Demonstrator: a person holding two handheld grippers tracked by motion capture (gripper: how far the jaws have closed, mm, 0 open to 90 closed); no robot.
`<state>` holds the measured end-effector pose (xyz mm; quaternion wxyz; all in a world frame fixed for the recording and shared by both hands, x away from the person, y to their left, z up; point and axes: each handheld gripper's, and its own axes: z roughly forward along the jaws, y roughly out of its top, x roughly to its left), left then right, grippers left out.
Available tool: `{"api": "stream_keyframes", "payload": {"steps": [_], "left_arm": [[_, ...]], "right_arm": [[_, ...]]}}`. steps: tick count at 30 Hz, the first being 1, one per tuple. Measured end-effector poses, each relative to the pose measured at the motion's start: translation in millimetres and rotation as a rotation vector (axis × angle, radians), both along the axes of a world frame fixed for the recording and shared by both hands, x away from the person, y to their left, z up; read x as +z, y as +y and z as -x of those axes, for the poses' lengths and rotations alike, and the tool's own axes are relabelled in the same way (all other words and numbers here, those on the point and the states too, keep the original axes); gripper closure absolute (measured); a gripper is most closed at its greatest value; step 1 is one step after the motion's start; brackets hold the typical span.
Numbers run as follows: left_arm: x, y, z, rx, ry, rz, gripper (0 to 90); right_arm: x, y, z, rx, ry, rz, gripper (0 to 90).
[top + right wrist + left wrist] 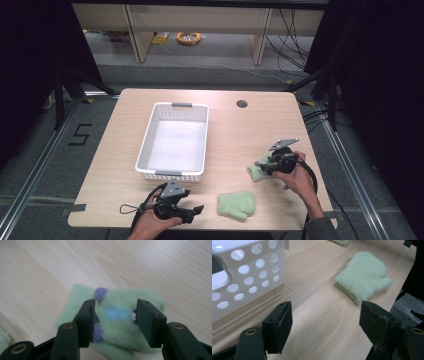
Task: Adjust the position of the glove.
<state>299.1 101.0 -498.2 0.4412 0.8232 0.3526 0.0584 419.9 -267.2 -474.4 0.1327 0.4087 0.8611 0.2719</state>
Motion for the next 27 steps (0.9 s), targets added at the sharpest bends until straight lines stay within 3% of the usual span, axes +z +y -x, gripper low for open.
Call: {"api": "stream_keyframes", "payload": {"steps": [1, 3, 9, 12, 13, 14, 17, 19, 21, 22, 24, 27], "left_arm": [[-0.8, -1.7, 0.7, 0.010, -0.002, 0.026, 26.4], [-1.6, -2.4, 0.7, 0.020, -0.007, 0.032, 26.4], [-1.6, -1.9, 0.5, 0.009, 0.000, 0.026, 26.4], [-1.4, -1.7, 0.5, 0.009, -0.005, 0.019, 26.5], [-1.8, -2.3, 0.7, 0.011, -0.008, 0.033, 26.5], [-1.3, -1.8, 0.6, 0.009, -0.006, 0.028, 26.6], [-1.5, -1.9, 0.5, 0.017, -0.002, 0.035, 26.5], [-1.6, -1.4, 0.1, 0.011, -0.003, 0.032, 26.6], [-1.9, -1.0, 0.0, 0.007, 0.003, 0.032, 26.6], [-2.0, -1.1, 0.2, 0.010, 0.000, 0.034, 26.6], [-0.6, 0.9, -0.4, -0.005, -0.002, 0.013, 26.6], [-1.1, -1.2, 1.1, 0.013, 0.003, 0.041, 26.5]], "right_arm": [[-3.0, -0.4, -1.4, 0.024, -0.008, 0.019, 51.2], [-8.3, 1.1, -2.5, 0.025, -0.003, 0.018, 51.4], [-13.9, 1.9, -2.8, 0.058, -0.014, 0.048, 65.2], [-13.8, 2.1, -1.2, 0.016, -0.008, 0.031, 76.5], [-12.6, 0.8, -1.3, 0.025, 0.005, 0.041, 78.8], [-14.9, 1.0, -1.7, 0.021, -0.027, 0.033, 81.1], [-11.2, 0.7, 0.6, -0.008, -0.002, 0.023, 83.4], [-11.7, 0.8, 1.6, -0.032, -0.019, -0.004, 83.8], [-0.4, -1.5, 8.3, -0.069, -0.022, -0.039, 84.1], [1.9, -2.6, 10.5, -0.064, -0.048, -0.031, 84.2], [12.6, -5.0, 19.1, -0.059, -0.058, -0.053, 84.2], [24.2, -4.5, 38.5, -0.050, -0.089, -0.086, 84.1]]}}
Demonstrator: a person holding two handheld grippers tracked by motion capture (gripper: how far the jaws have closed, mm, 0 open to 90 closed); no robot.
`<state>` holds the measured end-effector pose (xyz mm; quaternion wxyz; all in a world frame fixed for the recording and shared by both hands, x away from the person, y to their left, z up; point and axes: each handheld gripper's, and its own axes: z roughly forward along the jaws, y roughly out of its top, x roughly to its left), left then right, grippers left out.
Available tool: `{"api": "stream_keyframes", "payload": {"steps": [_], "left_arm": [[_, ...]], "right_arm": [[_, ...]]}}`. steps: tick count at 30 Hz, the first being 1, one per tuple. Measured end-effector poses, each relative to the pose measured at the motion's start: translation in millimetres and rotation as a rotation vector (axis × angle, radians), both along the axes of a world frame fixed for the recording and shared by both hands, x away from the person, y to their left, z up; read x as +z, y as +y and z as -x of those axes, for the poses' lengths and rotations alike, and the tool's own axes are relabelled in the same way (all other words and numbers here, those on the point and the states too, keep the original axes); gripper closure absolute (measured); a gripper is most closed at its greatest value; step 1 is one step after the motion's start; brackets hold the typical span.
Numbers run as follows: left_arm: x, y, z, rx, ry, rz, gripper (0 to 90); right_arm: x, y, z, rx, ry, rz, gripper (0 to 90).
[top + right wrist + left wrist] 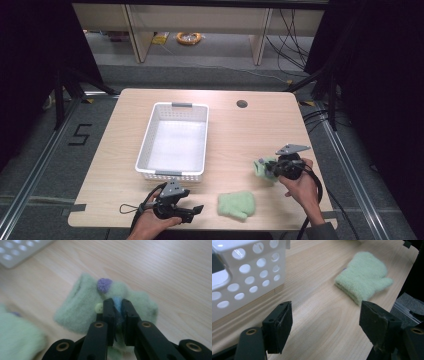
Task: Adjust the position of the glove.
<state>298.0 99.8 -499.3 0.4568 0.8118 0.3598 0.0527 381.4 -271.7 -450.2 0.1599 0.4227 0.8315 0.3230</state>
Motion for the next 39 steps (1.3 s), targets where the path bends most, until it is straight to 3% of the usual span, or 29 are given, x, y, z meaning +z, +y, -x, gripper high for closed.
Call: {"api": "stream_keyframes", "payload": {"steps": [1, 2, 5, 7, 10, 11, 12, 14, 16, 20, 22, 24, 27, 28, 29, 33, 38, 39], "left_arm": [[-0.1, -0.1, 0.1, 0.001, -0.002, -0.002, 26.6], [0.0, -0.2, 0.3, 0.002, -0.002, -0.003, 26.6], [0.1, 0.3, 0.1, -0.001, -0.005, 0.000, 26.5], [0.7, 0.5, 0.3, 0.003, -0.009, -0.002, 26.6], [0.9, 0.5, 0.1, 0.002, -0.010, -0.001, 26.5], [0.9, 0.3, 0.4, 0.001, -0.009, -0.003, 26.5], [1.0, 0.4, 0.5, -0.002, -0.007, -0.006, 26.6], [1.2, 0.4, 0.6, -0.003, -0.008, -0.008, 26.5], [1.4, 0.5, 0.6, -0.002, -0.009, -0.007, 26.5], [1.7, 0.8, 0.5, -0.005, -0.008, -0.007, 26.5], [1.5, 0.6, 0.6, -0.003, -0.013, -0.015, 26.5], [1.4, 0.3, 0.9, -0.009, -0.012, -0.014, 26.5], [0.9, -0.7, 0.9, -0.006, -0.015, -0.008, 26.6], [1.0, -0.9, 1.1, -0.007, -0.016, -0.007, 26.6], [1.1, -0.9, 1.0, -0.009, -0.014, -0.009, 26.5], [-0.8, -4.0, 2.4, 0.004, 0.005, 0.005, 26.6], [0.3, -2.6, 1.6, -0.023, -0.012, -0.028, 26.7], [0.4, -4.2, 3.0, -0.017, 0.016, 0.000, 26.7]], "right_arm": [[6.4, 1.4, 8.2, 0.000, 0.019, -0.012, 84.2], [8.2, 1.1, 10.8, 0.022, -0.008, -0.006, 84.2], [19.6, 8.6, 30.1, 0.002, 0.008, -0.044, 84.2], [24.2, 12.2, 40.2, 0.036, -0.016, -0.038, 84.1], [27.2, 17.8, 50.1, 0.058, -0.028, -0.045, 84.1], [29.8, 24.4, 60.3, 0.075, -0.017, -0.048, 84.1], [30.1, 25.7, 62.6, 0.092, -0.037, -0.042, 84.1], [32.2, 34.3, 74.4, 0.092, -0.007, -0.058, 84.0], [33.5, 38.0, 78.8, 0.125, -0.015, -0.057, 84.0], [34.4, 50.3, 91.6, 0.140, -0.004, -0.040, 83.8], [31.4, 57.2, 94.6, 0.145, -0.006, -0.049, 83.7], [30.2, 62.6, 95.1, 0.173, 0.025, -0.031, 83.6], [24.2, 69.9, 94.1, 0.160, 0.028, -0.022, 83.5], [19.7, 74.1, 92.9, 0.163, 0.069, -0.029, 83.2], [16.5, 74.6, 90.9, 0.170, 0.057, -0.025, 83.2], [1.9, 81.7, 81.8, 0.176, 0.086, -0.021, 82.5], [-8.9, 95.7, 75.8, 0.179, 0.100, -0.009, 81.2], [-9.6, 97.6, 76.1, 0.176, 0.104, -0.008, 80.7]]}}
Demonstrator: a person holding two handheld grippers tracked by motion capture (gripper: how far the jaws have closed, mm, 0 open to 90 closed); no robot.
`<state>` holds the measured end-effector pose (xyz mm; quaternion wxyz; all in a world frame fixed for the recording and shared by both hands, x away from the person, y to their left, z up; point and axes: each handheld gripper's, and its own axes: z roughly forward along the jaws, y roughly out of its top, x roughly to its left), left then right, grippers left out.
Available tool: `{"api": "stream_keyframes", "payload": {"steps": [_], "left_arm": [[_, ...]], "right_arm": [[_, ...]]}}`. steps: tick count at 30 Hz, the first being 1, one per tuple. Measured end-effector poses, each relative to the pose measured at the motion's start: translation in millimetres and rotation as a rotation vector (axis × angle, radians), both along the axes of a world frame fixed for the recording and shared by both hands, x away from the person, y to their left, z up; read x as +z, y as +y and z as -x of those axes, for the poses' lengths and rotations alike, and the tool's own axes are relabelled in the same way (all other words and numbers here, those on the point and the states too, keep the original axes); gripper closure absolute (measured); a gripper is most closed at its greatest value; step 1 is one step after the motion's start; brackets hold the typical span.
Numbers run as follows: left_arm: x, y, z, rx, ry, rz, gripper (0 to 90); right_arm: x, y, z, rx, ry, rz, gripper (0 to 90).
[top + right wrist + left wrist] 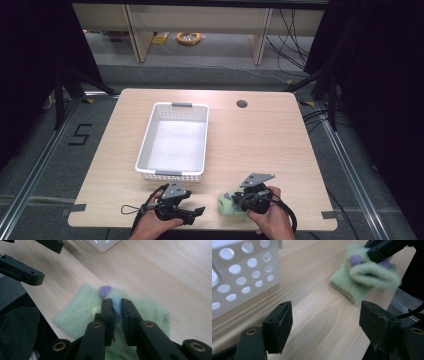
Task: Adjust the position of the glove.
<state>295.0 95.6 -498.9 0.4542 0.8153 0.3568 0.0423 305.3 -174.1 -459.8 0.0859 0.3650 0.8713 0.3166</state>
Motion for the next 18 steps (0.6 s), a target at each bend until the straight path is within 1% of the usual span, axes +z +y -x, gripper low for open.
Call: {"api": "stream_keyframes", "payload": {"steps": [1, 2, 3, 4, 5, 6, 7, 8, 9, 10, 11, 12, 13, 14, 15, 16, 17, 18], "left_arm": [[0.2, 0.2, -0.3, -0.010, -0.011, -0.006, 27.0], [-1.1, -1.4, -0.1, -0.002, -0.028, 0.005, 27.0], [-0.4, -1.0, 0.4, -0.011, -0.012, 0.000, 27.1], [-0.3, -1.9, 1.4, -0.008, -0.002, 0.006, 27.3], [-0.1, -2.4, 1.8, -0.014, -0.008, 0.007, 27.3], [-0.2, -3.2, 2.2, -0.019, -0.001, 0.015, 27.5], [-0.2, -4.0, 2.7, -0.020, 0.010, 0.016, 28.0], [-1.1, -5.2, 2.5, -0.024, 0.016, 0.031, 28.4], [-0.8, -6.1, 3.0, -0.028, 0.031, 0.033, 28.6], [-1.0, -8.2, 4.2, -0.031, 0.044, 0.048, 29.8], [-0.8, -10.2, 5.0, -0.042, 0.048, 0.052, 30.5], [-0.6, -12.4, 5.6, -0.049, 0.044, 0.050, 30.8], [0.6, -14.7, 6.7, -0.056, 0.057, 0.052, 31.9], [0.6, -18.5, 7.7, -0.049, 0.053, 0.061, 33.7], [2.0, -20.2, 6.6, -0.074, 0.046, 0.055, 34.3], [2.7, -23.4, 6.4, -0.071, 0.047, 0.061, 35.0], [3.5, -25.7, 5.1, -0.082, 0.051, 0.056, 36.6], [4.1, -28.7, 3.7, -0.086, 0.052, 0.052, 38.3]], "right_arm": [[-2.2, 2.6, -0.4, -0.005, -0.015, -0.008, 80.4], [-2.7, 3.4, -1.4, 0.005, -0.015, 0.003, 79.9], [-4.2, 5.2, -1.1, -0.005, -0.009, -0.010, 79.2], [-4.5, 4.9, -2.3, 0.006, -0.005, -0.008, 78.2], [-4.6, 4.7, -2.3, 0.000, -0.003, -0.014, 74.8], [-6.3, 4.1, -3.3, 0.010, -0.027, -0.026, 71.2], [-3.0, 2.8, -1.8, -0.002, 0.004, -0.021, 69.2], [-1.6, 1.2, -1.3, 0.001, -0.006, -0.035, 66.8], [-1.2, -0.2, -1.0, 0.005, -0.030, -0.052, 65.1], [4.2, -3.1, 1.4, -0.007, -0.005, -0.057, 64.4], [7.7, -6.3, 2.8, -0.012, -0.005, -0.065, 63.1], [11.0, -11.1, 3.5, -0.019, -0.010, -0.072, 63.1], [14.3, -15.7, 4.6, -0.029, -0.014, -0.094, 63.1], [16.3, -20.8, 4.4, -0.032, -0.032, -0.101, 63.2], [18.9, -27.6, 3.3, -0.022, -0.040, -0.091, 64.0], [18.7, -32.9, 2.7, -0.039, -0.054, -0.103, 64.3], [19.6, -39.3, 2.2, -0.040, -0.051, -0.094, 64.9], [18.0, -43.3, 2.3, -0.054, -0.060, -0.109, 65.2]]}}
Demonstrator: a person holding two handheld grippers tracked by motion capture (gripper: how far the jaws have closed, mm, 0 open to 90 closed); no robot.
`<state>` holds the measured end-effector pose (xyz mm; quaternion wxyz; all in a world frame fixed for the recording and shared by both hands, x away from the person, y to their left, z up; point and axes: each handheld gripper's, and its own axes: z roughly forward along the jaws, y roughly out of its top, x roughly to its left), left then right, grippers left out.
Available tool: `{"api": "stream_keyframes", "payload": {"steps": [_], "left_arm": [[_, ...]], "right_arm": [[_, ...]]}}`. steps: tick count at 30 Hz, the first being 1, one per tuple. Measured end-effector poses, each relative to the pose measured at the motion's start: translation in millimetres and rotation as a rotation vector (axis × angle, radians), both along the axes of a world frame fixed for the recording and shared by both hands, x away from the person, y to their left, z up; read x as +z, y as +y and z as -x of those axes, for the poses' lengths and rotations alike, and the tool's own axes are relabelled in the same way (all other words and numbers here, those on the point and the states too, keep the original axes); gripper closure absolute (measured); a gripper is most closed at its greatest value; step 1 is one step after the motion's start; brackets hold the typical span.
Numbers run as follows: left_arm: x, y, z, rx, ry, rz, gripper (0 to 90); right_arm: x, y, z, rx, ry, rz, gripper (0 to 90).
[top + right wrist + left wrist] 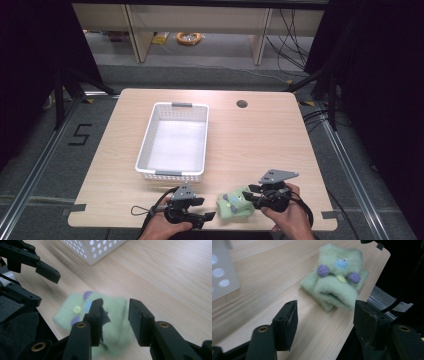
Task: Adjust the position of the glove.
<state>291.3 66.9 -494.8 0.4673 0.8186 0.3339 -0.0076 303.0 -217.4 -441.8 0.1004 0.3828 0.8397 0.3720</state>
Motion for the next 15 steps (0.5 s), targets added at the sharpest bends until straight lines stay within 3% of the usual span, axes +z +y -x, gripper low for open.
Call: {"api": "stream_keyframes", "payload": {"steps": [1, 3, 4, 10, 11, 12, 13, 15], "left_arm": [[0.0, 0.0, 0.0, 0.000, 0.000, 0.000, 39.0], [0.0, -9.4, -6.2, -0.005, 0.009, -0.007, 39.4], [0.0, -13.4, -9.2, 0.001, 0.017, -0.004, 39.5], [-0.9, -24.6, -20.8, -0.015, 0.024, -0.013, 43.5], [-3.9, -28.5, -23.9, -0.012, 0.062, -0.009, 44.4], [-3.9, -28.5, -23.9, -0.012, 0.062, -0.009, 46.0], [-6.9, -32.2, -25.8, -0.036, 0.069, -0.014, 48.0], [-9.4, -34.6, -26.4, -0.047, 0.090, -0.017, 52.7]], "right_arm": [[0.0, 0.0, 0.0, 0.000, 0.000, 0.000, 65.2], [0.2, -11.8, 1.4, -0.004, 0.041, 0.013, 65.4], [-2.5, -14.5, 0.7, 0.009, 0.024, 0.012, 65.4], [-16.7, -15.9, 1.5, 0.006, 0.079, 0.004, 65.0], [-20.5, -15.5, -0.4, 0.022, 0.077, 0.005, 64.9], [-20.5, -15.5, -0.4, 0.022, 0.077, 0.005, 64.9], [-24.6, -14.6, -1.0, 0.015, 0.117, 0.011, 65.2], [-29.0, -14.4, -2.0, 0.018, 0.125, 0.006, 66.4]]}}
